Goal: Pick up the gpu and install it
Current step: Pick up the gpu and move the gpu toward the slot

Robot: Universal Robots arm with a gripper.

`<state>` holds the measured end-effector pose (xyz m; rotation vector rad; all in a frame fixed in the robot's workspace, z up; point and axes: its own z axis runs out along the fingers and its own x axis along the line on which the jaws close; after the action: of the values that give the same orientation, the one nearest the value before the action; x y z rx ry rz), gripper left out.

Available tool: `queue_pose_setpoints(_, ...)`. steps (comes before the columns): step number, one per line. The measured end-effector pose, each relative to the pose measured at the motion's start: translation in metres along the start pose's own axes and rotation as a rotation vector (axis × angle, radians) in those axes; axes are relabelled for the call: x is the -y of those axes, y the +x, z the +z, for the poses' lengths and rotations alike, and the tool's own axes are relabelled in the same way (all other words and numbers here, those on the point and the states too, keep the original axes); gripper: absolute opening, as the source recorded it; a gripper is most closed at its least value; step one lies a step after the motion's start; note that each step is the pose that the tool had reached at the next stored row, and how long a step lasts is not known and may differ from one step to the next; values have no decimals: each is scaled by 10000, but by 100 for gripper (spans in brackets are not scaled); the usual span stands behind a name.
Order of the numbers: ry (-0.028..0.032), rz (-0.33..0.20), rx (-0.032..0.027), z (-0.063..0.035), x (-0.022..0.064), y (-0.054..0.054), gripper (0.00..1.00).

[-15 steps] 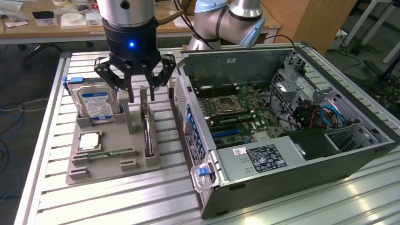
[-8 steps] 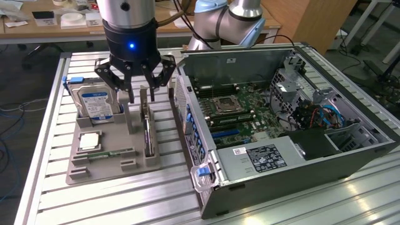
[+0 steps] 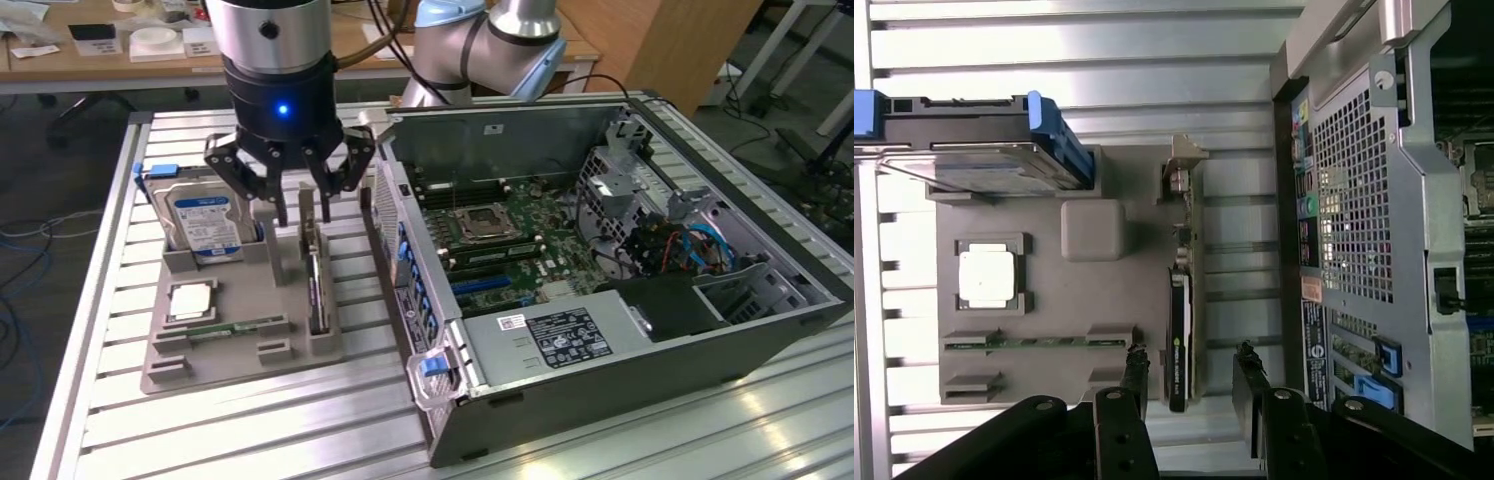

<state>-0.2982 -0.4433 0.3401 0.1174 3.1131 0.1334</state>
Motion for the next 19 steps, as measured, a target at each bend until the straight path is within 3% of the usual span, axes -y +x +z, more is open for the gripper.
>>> queue_pose_setpoints(7, 1, 1, 0, 86, 7, 3, 47)
queue_pose_setpoints(14, 0, 1, 3, 94, 8, 3, 47)
queue_pose_setpoints(19, 2, 0, 1, 173, 15, 5, 47)
